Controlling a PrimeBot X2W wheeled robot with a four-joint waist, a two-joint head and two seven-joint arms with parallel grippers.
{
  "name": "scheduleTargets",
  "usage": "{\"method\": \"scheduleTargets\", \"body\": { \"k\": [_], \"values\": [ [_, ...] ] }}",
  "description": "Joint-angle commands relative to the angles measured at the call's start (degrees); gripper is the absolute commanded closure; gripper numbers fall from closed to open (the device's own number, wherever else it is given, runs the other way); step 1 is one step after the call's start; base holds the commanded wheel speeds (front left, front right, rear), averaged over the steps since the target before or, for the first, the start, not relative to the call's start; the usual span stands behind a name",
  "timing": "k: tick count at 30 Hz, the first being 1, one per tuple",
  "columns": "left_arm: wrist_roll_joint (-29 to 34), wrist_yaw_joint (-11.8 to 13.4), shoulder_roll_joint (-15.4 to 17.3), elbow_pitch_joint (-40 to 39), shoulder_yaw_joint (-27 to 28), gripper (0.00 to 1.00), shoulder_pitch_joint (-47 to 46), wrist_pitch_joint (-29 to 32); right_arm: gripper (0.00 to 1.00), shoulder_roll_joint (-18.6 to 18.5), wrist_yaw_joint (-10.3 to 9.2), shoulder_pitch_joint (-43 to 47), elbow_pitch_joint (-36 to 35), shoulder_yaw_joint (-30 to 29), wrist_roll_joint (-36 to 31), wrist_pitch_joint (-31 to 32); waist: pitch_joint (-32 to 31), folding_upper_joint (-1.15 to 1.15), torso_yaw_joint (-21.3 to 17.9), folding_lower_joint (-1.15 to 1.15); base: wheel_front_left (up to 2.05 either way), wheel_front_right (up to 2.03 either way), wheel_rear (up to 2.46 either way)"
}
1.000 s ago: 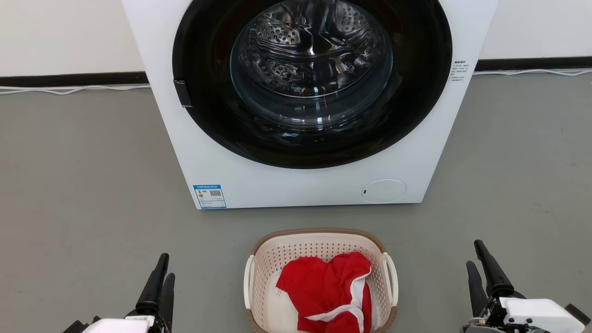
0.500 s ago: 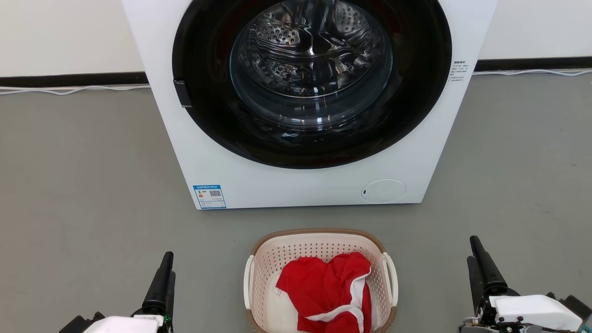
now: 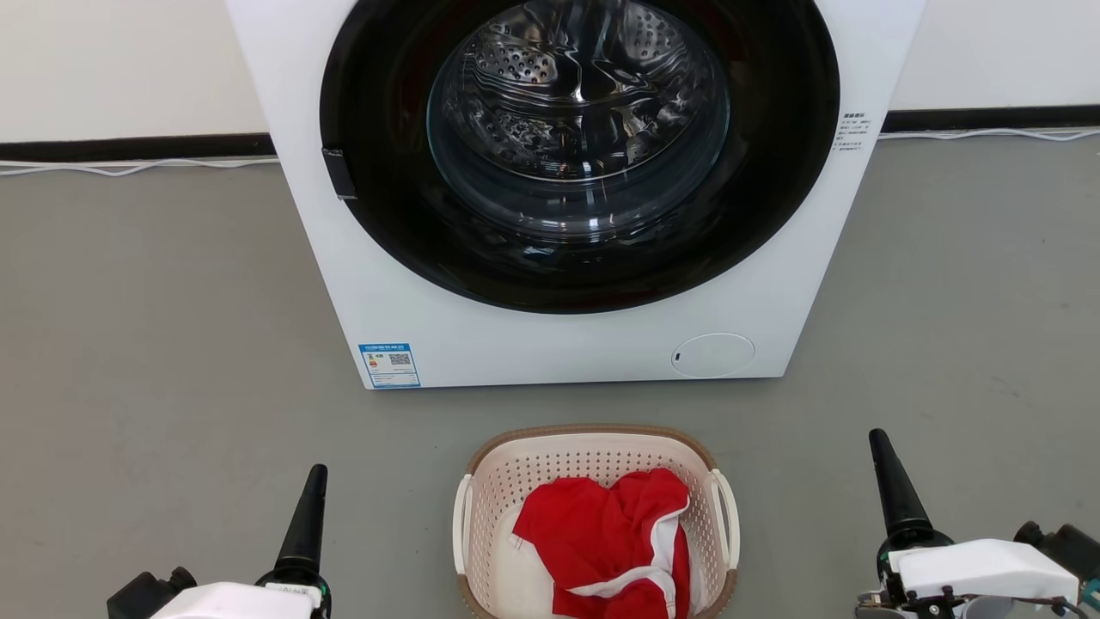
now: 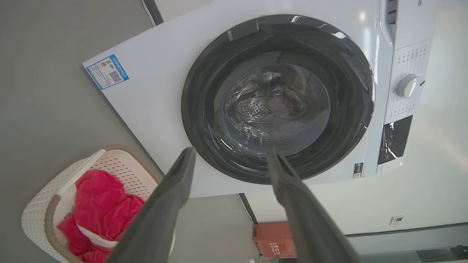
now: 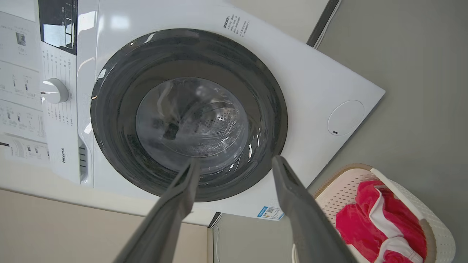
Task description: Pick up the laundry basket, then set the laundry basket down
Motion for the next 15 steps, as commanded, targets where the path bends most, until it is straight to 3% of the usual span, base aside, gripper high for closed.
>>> {"method": "scheduleTargets", "body": {
  "k": [1, 15],
  "values": [
    [2.1, -0.1, 0.4, -1.8, 0.4, 0.0, -0.6, -0.7, 0.0, -0.6, 0.21, -0.8, -2.2, 0.4, -2.9, -1.0, 0.0, 0.0, 0.0, -0.01, 0.0, 0.0, 0.0],
    [14.7, 1.2, 0.5, -3.2, 0.6, 0.0, 0.2, -3.0, 0.0, -1.1, 0.26, -0.7, -3.3, 1.9, -19.3, -3.4, 0.0, 0.0, 0.1, -0.01, 0.0, 0.0, 0.0]
  ]
}}
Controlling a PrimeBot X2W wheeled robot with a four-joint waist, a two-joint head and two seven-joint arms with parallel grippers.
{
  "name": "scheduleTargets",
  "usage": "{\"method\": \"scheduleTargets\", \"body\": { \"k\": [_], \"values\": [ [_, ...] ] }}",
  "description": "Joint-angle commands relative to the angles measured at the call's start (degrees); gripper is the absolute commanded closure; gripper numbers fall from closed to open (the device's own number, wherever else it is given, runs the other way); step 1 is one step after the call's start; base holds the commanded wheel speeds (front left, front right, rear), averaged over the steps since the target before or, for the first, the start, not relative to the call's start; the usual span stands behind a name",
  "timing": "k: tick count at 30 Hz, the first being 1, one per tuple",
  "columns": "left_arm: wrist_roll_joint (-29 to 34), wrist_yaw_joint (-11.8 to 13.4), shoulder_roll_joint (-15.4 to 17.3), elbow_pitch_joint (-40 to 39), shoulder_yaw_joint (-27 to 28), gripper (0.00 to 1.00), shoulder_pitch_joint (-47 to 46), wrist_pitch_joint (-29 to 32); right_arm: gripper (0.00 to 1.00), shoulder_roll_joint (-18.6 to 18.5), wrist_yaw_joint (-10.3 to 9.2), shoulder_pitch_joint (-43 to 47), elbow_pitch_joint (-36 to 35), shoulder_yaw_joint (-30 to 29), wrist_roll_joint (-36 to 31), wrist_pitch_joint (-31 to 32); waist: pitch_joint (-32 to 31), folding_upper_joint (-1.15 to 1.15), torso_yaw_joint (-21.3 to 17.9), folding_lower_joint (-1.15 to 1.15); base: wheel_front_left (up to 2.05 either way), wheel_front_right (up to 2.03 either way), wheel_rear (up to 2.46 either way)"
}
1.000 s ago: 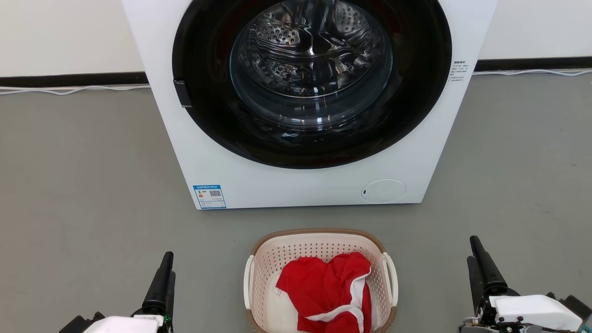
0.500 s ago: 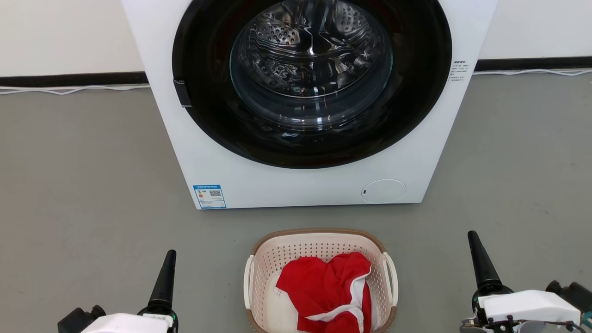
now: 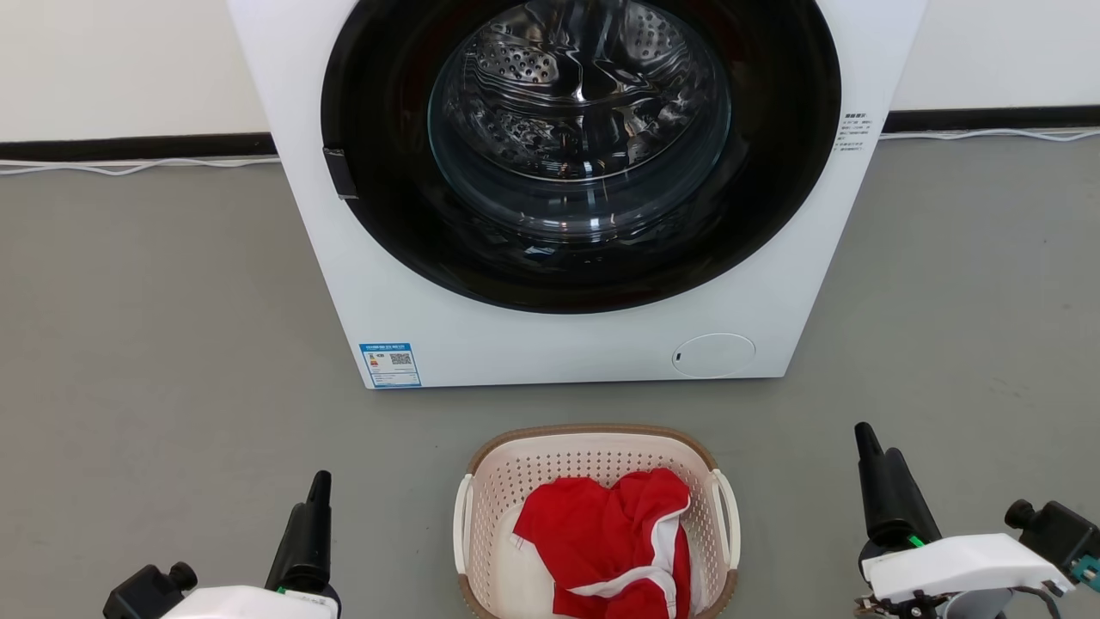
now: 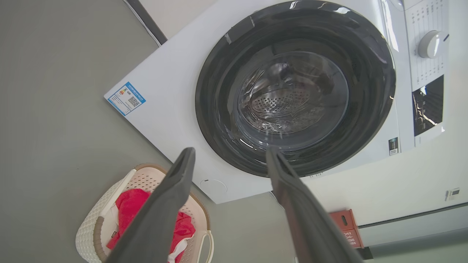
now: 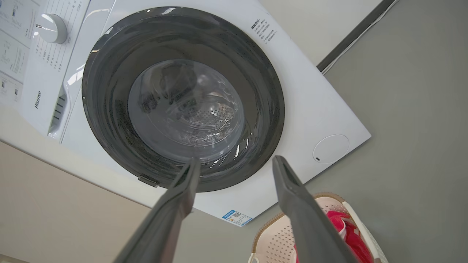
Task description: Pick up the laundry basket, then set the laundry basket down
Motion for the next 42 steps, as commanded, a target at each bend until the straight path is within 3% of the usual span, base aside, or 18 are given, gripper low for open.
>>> {"method": "scheduleTargets", "body": {
  "k": [1, 42],
  "values": [
    [2.8, 0.3, 0.5, -2.0, 0.7, 0.0, -0.9, -0.7, 0.0, -0.9, 0.23, -0.8, -2.3, 1.2, -3.2, -1.1, 0.0, 0.0, 0.0, -0.01, 0.0, 0.0, 0.0],
    [37.5, 3.5, 0.8, -5.7, 1.4, 0.0, 2.0, -7.7, 0.0, -0.4, 0.37, -0.3, -1.0, -1.3, -39.5, -8.0, 0.2, 0.0, -0.3, -0.01, 0.0, 0.0, 0.0]
  ]
}}
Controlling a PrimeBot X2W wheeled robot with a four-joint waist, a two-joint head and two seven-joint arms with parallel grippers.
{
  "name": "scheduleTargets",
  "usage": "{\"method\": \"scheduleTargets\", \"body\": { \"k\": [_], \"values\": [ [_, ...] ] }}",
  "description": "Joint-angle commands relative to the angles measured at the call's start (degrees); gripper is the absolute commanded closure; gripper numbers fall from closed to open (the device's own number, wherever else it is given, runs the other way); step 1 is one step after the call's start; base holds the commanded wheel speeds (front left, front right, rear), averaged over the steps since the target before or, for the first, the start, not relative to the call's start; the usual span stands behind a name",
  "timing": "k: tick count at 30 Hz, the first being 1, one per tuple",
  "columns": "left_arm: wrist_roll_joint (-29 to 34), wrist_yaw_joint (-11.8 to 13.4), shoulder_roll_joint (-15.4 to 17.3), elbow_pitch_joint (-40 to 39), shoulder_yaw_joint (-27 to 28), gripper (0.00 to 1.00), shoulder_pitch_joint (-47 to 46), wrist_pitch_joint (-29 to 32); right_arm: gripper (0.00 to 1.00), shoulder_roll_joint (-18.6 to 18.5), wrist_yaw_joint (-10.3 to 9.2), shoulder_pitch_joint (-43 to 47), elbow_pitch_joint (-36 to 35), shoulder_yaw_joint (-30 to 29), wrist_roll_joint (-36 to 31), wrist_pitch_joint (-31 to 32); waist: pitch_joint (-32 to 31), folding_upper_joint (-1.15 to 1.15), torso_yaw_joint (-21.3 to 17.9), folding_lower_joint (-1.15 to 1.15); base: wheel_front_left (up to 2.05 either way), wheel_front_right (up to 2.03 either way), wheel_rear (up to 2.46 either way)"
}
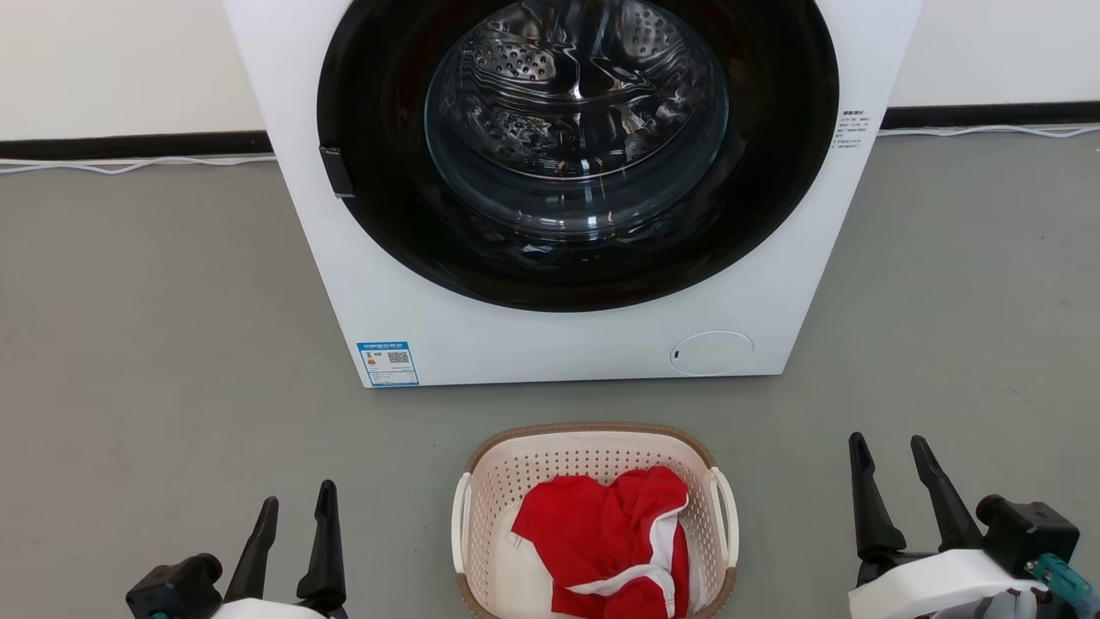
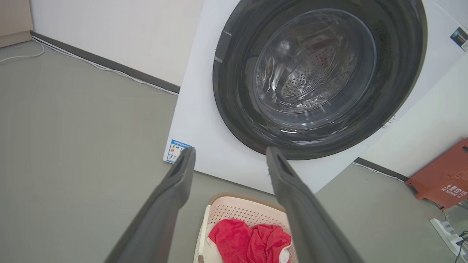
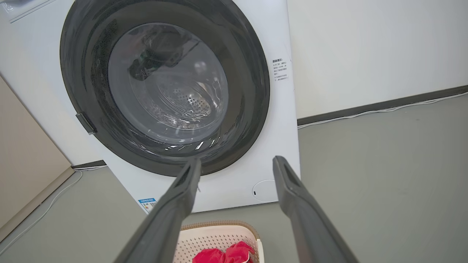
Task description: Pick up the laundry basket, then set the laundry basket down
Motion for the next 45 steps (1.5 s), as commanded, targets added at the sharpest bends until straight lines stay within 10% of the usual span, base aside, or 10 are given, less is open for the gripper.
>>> {"method": "scheduleTargets", "body": {
  "k": [1, 23, 45],
  "values": [
    [2.0, 0.8, 0.5, -2.0, 1.3, 0.0, -0.7, -0.7, 0.0, -0.3, 0.34, -1.1, -1.5, 1.1, -2.4, -1.2, 0.0, 0.0, 0.0, 0.0, 0.0, 0.0, 0.0],
    [15.7, 2.5, 0.7, -3.4, 0.8, 0.0, 0.5, -4.3, 0.0, -0.3, 0.42, -1.1, -0.3, 0.1, -14.5, -4.7, 0.2, 0.0, 0.2, 0.0, 0.0, 0.0, 0.0],
    [14.9, 2.6, 0.7, -3.0, 0.9, 0.0, 0.6, -4.3, 0.0, -0.3, 0.42, -1.3, 0.2, -0.2, -14.8, -4.7, -0.1, 0.0, 0.2, 0.0, 0.0, 0.0, 0.0]
  ]
}}
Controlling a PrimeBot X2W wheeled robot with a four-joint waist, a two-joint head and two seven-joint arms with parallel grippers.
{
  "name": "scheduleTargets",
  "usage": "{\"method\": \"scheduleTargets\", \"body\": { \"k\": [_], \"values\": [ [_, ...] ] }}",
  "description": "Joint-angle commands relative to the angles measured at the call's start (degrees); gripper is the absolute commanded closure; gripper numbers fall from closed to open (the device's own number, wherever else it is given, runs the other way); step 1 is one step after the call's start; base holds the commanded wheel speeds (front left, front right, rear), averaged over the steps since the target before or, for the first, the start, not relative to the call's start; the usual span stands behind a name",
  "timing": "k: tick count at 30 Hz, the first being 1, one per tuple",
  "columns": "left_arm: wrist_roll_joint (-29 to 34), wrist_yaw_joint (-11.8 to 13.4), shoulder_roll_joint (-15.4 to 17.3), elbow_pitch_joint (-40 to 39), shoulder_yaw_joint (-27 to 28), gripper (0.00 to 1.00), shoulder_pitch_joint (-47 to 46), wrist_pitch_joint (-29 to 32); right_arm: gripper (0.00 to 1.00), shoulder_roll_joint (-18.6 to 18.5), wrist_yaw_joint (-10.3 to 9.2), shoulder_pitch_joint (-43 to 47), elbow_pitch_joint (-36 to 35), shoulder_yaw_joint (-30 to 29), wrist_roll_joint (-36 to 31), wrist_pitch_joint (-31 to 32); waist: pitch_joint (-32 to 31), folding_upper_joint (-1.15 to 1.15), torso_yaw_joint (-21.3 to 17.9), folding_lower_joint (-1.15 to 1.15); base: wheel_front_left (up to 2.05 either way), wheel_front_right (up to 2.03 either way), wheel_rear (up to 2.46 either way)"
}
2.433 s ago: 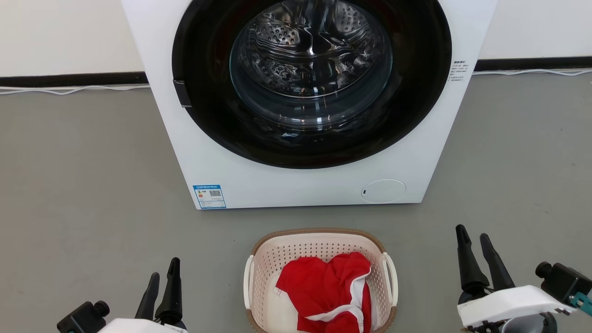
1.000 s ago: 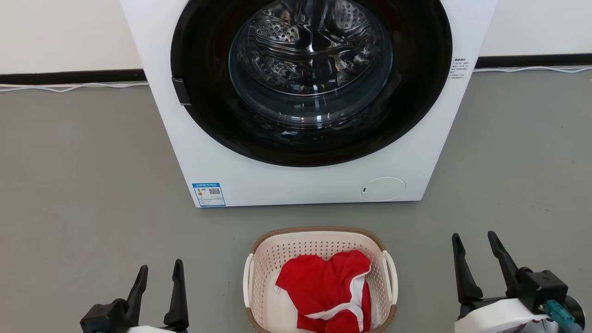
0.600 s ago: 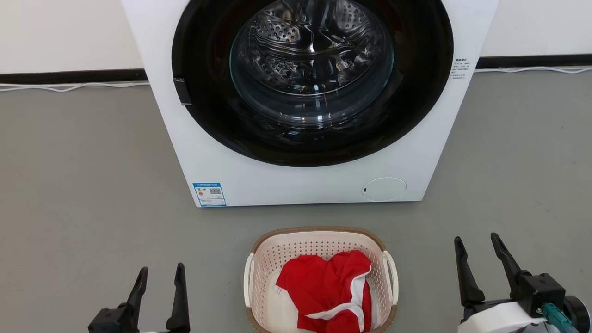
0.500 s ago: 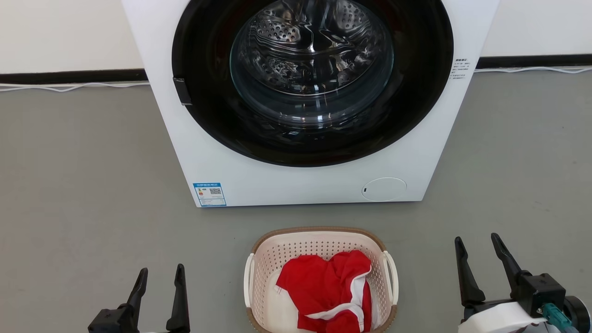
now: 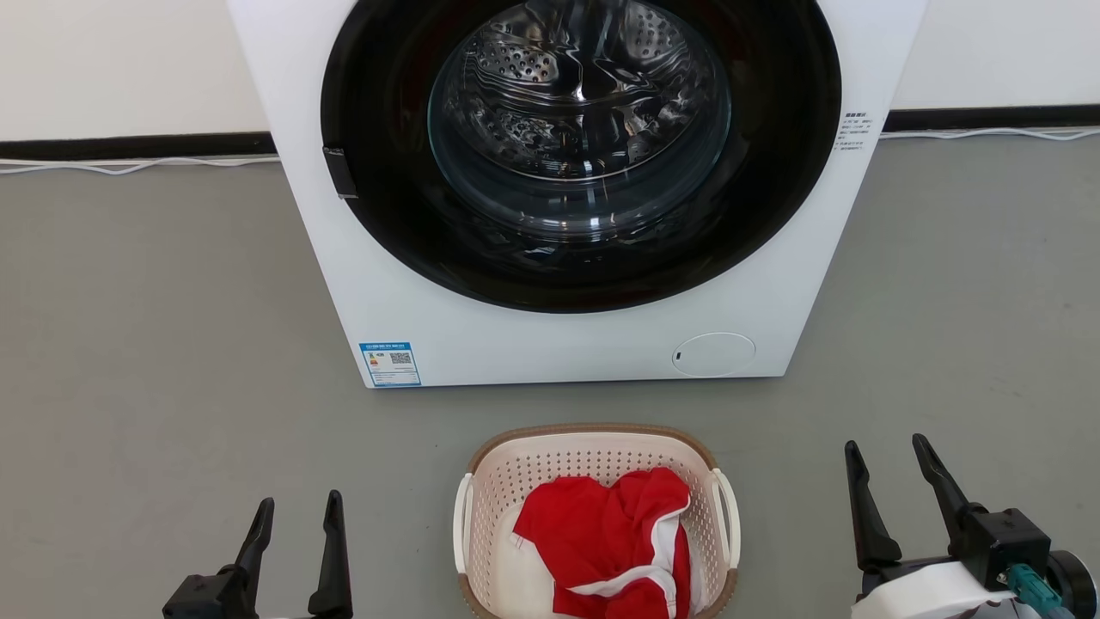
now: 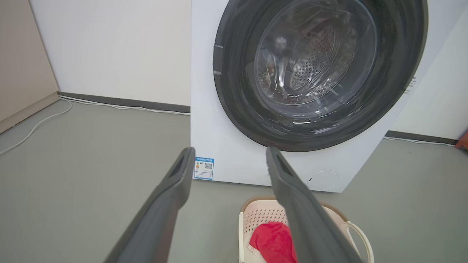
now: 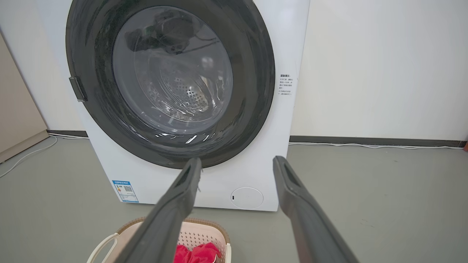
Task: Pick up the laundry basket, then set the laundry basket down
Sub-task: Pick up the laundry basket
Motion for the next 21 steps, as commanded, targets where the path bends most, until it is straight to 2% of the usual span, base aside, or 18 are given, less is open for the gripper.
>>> {"method": "scheduleTargets", "body": {
  "k": [1, 15, 21],
  "values": [
    [-0.1, 0.3, 0.5, -1.4, 1.7, 0.0, -1.4, -0.3, 0.0, -0.3, 0.4, -1.3, -1.3, 1.5, -0.5, -0.8, 0.1, 0.0, 0.0, 0.0, 0.0, 0.0, 0.0],
    [0.1, -0.2, 0.5, -1.0, 1.8, 0.0, -4.2, -0.3, 0.0, -0.3, 0.4, -5.0, -0.1, 1.3, -0.6, -0.8, 4.0, 0.0, 0.0, 0.0, 0.0, 0.0, 0.0],
    [-0.3, -1.2, 0.5, 3.0, 1.2, 0.0, -8.4, -0.3, 0.0, -0.3, 0.4, -8.7, 2.7, 0.5, 0.0, -0.8, 7.3, 0.0, 0.2, 0.0, 0.0, 0.0, 0.0]
  ]
}}
